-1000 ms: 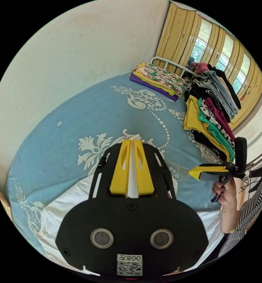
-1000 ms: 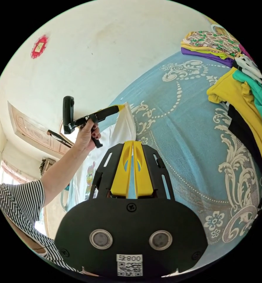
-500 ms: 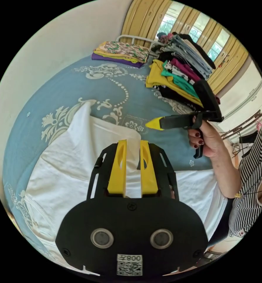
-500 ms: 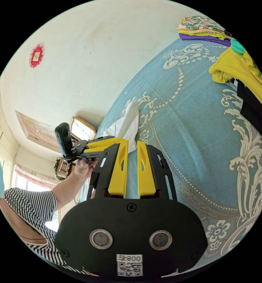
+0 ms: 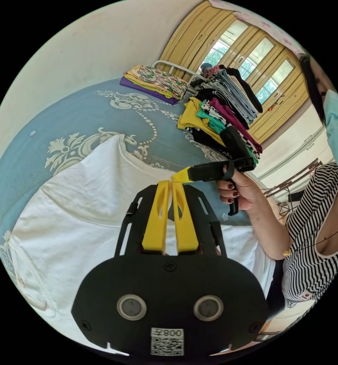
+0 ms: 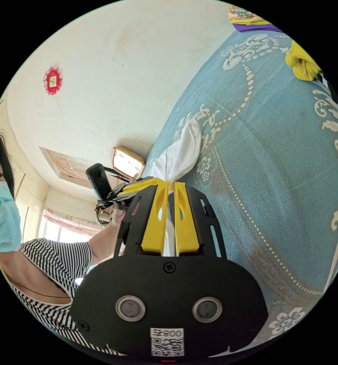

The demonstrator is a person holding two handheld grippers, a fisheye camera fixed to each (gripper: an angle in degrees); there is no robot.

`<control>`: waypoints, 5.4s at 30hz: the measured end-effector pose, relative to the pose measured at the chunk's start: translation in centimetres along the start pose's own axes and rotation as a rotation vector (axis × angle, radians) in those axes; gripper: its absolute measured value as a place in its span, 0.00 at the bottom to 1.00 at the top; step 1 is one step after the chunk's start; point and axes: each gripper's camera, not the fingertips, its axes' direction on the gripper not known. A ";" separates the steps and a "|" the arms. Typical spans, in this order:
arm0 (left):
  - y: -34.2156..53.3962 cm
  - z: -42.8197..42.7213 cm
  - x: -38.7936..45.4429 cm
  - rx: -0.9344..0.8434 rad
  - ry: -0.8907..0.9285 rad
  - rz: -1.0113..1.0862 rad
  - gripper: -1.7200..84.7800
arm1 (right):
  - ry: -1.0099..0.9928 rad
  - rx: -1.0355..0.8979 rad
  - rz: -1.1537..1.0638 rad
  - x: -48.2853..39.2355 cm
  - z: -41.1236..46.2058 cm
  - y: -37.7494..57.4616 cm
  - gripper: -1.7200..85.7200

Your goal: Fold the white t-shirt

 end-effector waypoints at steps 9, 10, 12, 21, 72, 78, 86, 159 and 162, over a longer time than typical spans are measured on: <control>-6.3 -1.0 -4.3 0.037 -0.201 -0.085 0.05 | -0.057 0.013 -0.047 -0.9 -2.6 0.5 0.03; -7.9 -0.1 -5.0 0.001 -0.203 -0.081 0.06 | -0.053 0.009 -0.046 -0.9 -2.7 0.6 0.03; -9.9 0.9 -5.7 -0.001 -0.152 -0.076 0.07 | -0.038 -0.001 -0.041 -0.7 -2.9 0.7 0.03; -15.8 4.3 -3.1 -0.119 -0.249 0.005 0.04 | -0.058 0.001 -0.034 0.3 -3.5 0.9 0.03; -29.0 -25.9 34.6 0.024 -0.363 -0.251 0.02 | 0.536 -0.150 -0.061 7.2 16.6 1.5 0.02; -22.0 -33.5 44.8 -0.065 -0.435 -0.474 0.02 | 0.743 -0.202 -0.195 7.4 21.9 2.6 0.02; -23.1 -37.9 53.8 -0.144 -0.507 -0.601 0.02 | 0.924 -0.159 -0.318 9.9 28.1 5.0 0.02; -42.2 -88.4 87.6 0.547 -0.656 -1.054 0.05 | 0.362 -0.809 -1.263 27.0 98.3 2.3 0.02; -42.5 -87.7 87.9 0.548 -0.620 -1.079 0.05 | 0.391 -0.771 -1.205 29.4 98.2 0.2 0.02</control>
